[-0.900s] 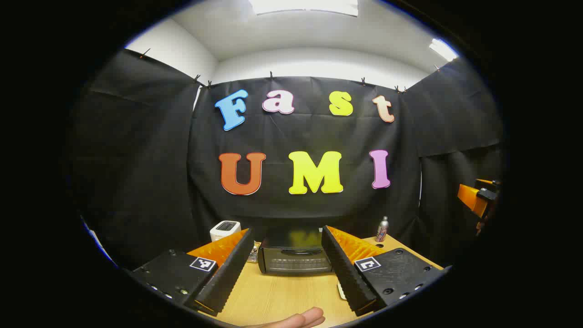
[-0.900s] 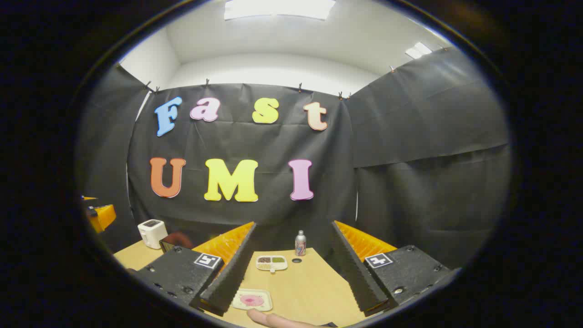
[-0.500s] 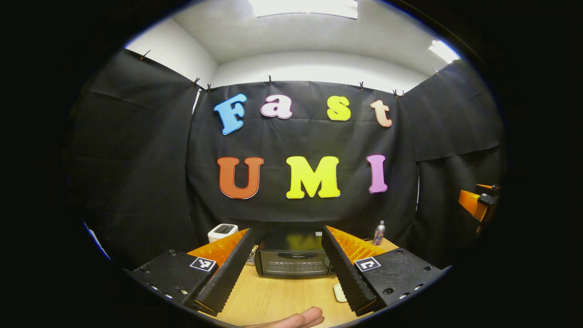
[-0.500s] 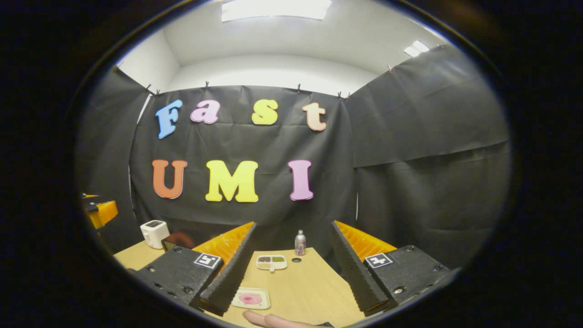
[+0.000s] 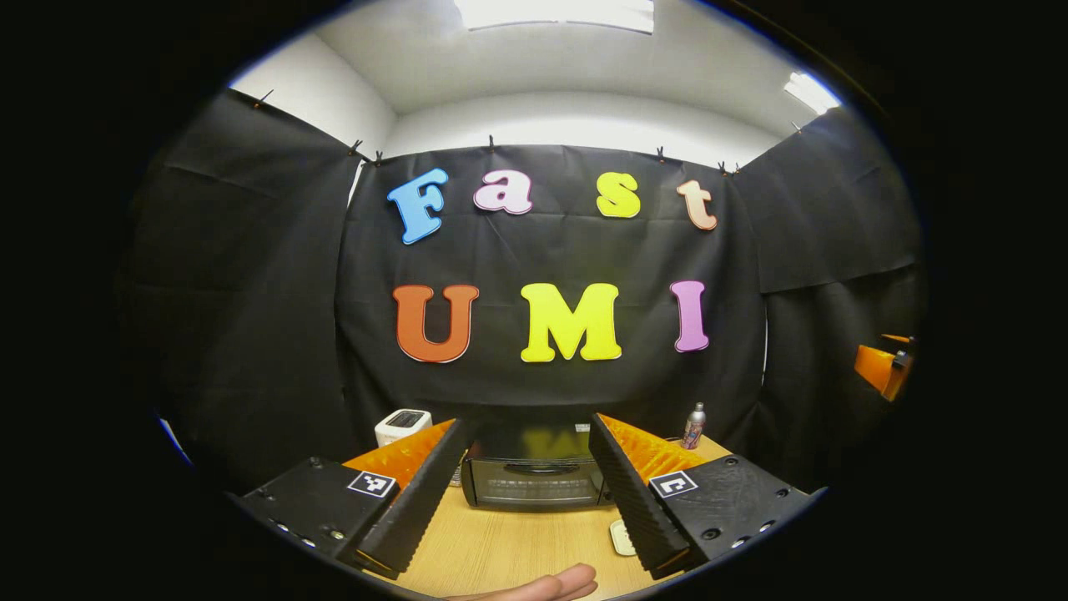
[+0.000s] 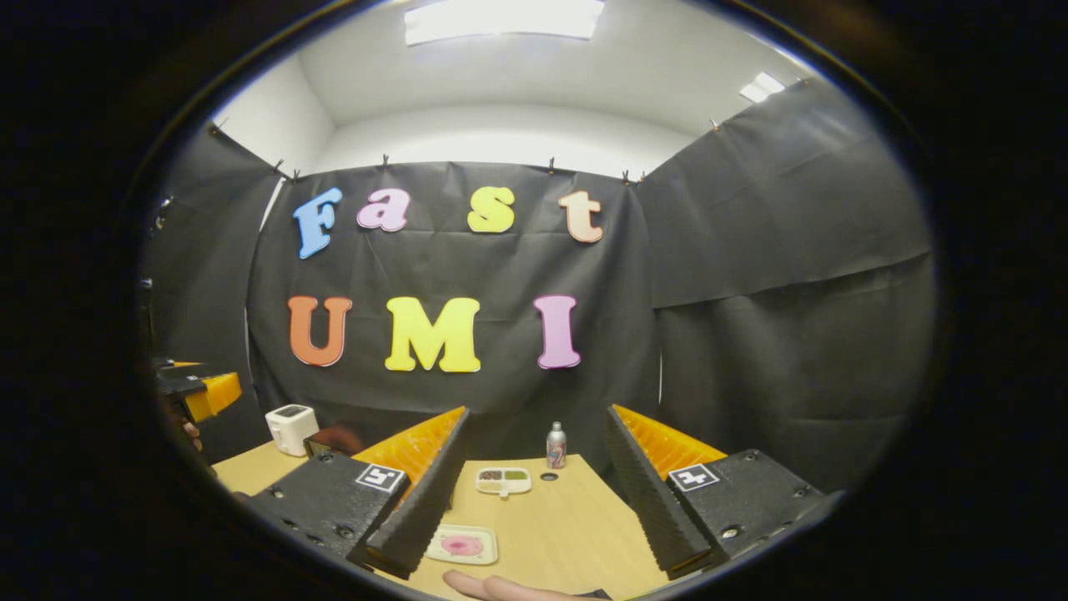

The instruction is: Open the electric oven with the left hand, put the food in, and close the electric oven.

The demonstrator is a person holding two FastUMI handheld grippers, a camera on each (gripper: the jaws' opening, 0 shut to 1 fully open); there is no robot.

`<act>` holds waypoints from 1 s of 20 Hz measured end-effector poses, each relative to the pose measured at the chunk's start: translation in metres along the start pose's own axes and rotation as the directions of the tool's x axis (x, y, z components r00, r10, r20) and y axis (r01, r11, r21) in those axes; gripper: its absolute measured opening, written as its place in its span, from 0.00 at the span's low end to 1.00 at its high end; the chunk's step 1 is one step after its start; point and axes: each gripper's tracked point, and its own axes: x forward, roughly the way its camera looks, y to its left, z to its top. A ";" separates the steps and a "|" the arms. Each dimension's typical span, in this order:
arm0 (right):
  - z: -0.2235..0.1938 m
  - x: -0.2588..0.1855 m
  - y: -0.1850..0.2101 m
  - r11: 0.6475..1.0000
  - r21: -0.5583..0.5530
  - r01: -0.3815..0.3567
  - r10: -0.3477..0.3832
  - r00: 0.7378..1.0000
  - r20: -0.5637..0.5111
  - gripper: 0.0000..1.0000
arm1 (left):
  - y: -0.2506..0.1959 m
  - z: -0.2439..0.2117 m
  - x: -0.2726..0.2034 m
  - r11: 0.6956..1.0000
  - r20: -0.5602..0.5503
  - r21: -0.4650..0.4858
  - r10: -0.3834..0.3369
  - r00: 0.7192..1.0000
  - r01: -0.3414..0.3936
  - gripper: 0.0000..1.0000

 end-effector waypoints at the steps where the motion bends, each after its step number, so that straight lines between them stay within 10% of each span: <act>1: -0.002 0.000 -0.001 1.000 0.000 -0.002 0.002 1.000 -0.001 0.98 | -0.003 -0.003 0.007 1.000 -0.001 -0.001 -0.008 1.000 0.008 0.94; 20: -0.009 0.013 -0.034 0.998 -0.049 0.035 -0.033 0.999 0.039 0.98 | -0.032 -0.202 0.217 0.997 -0.395 -0.011 -0.072 0.916 0.074 0.95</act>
